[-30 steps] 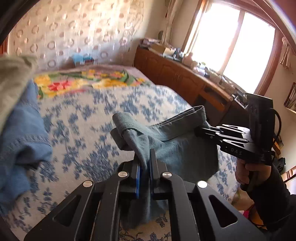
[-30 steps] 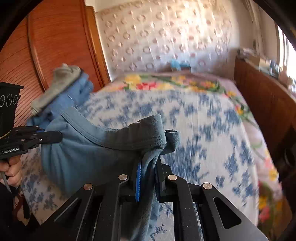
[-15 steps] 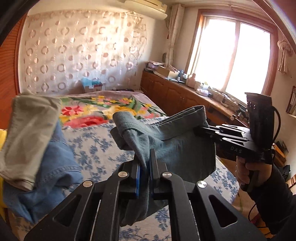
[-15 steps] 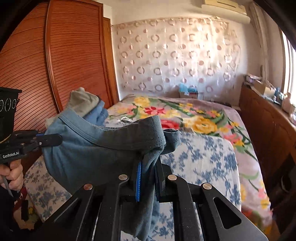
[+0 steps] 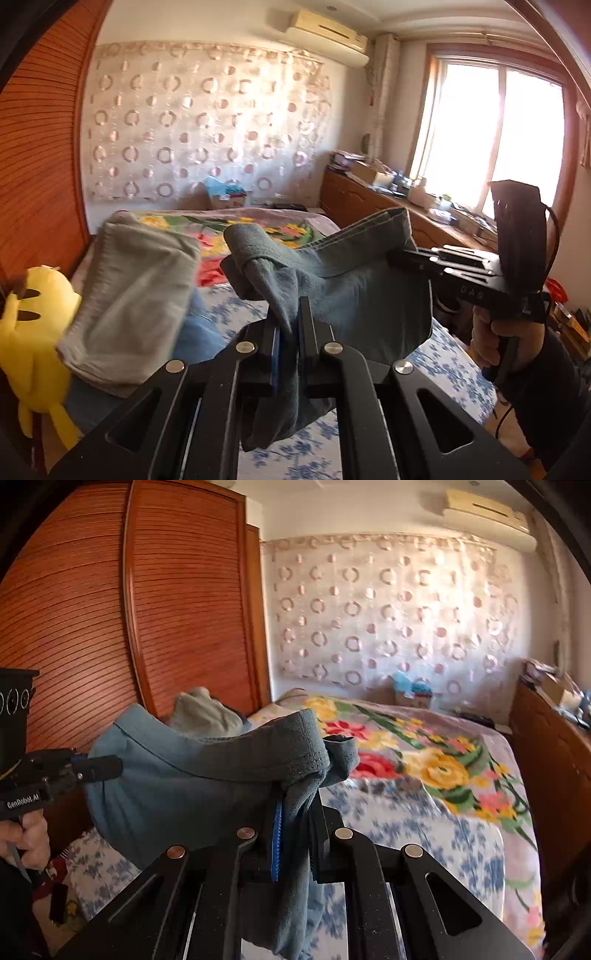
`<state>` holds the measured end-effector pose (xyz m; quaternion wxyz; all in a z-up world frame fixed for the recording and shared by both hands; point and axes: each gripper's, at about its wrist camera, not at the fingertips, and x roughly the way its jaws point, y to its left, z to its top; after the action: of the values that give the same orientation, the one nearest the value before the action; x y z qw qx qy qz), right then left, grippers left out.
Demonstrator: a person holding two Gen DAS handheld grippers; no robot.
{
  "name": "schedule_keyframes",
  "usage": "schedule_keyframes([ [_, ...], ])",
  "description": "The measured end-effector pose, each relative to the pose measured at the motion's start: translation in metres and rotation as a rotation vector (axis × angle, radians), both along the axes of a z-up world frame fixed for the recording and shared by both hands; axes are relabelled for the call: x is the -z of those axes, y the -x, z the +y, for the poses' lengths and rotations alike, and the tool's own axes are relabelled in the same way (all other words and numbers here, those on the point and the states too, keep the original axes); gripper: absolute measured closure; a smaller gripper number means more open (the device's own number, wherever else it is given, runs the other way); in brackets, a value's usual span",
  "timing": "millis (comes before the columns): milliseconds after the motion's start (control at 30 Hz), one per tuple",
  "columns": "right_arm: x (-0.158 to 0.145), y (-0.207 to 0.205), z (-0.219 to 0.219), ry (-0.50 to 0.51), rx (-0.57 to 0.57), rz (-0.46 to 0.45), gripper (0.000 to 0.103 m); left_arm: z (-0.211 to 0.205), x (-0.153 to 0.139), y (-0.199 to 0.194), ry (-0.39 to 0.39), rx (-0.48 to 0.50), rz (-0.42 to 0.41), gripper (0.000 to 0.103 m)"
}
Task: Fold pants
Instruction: 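Carry the folded shorts with the left gripper toward the clothes stack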
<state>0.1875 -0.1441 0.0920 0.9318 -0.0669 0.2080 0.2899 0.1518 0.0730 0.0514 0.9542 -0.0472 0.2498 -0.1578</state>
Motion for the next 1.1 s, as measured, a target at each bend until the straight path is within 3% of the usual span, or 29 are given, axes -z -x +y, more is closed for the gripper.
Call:
schedule_keyframes([
  [233, -0.012, -0.043, 0.022, 0.016, -0.08, -0.024, 0.092, 0.024, -0.003, -0.015, -0.032, -0.108, -0.008, 0.094],
  [533, -0.009, -0.105, 0.046, 0.066, -0.197, -0.026, 0.092, 0.053, 0.016, -0.013, -0.006, -0.262, 0.001, 0.094],
  [1100, -0.024, -0.183, 0.111, 0.176, -0.395, -0.076, 0.092, 0.082, 0.019, -0.016, 0.097, -0.428, -0.017, 0.094],
])
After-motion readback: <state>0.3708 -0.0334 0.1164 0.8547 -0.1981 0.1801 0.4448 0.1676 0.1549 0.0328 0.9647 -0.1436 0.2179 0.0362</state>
